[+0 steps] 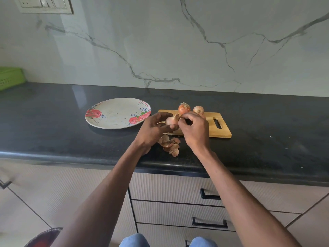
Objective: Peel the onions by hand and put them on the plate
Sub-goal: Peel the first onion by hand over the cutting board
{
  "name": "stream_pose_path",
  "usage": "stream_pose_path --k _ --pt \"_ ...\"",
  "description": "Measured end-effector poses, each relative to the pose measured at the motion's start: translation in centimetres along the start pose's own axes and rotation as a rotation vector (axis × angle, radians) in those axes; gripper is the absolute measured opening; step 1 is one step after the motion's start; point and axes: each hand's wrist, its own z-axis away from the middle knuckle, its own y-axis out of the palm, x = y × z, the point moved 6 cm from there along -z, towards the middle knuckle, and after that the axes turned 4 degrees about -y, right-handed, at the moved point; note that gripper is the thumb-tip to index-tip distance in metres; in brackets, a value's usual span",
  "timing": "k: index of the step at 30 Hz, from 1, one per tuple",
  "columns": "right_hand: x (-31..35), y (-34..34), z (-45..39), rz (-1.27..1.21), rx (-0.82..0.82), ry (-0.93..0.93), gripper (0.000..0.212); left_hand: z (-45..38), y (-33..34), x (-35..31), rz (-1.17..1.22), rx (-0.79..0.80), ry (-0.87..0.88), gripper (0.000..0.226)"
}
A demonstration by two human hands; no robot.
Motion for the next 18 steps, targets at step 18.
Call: stream_pose_path --k 18 --pt "0.1 -0.3 0.1 -0.106 -0.006 0.058 0.007 0.0 0.0 0.3 0.18 0.02 -0.086 0.022"
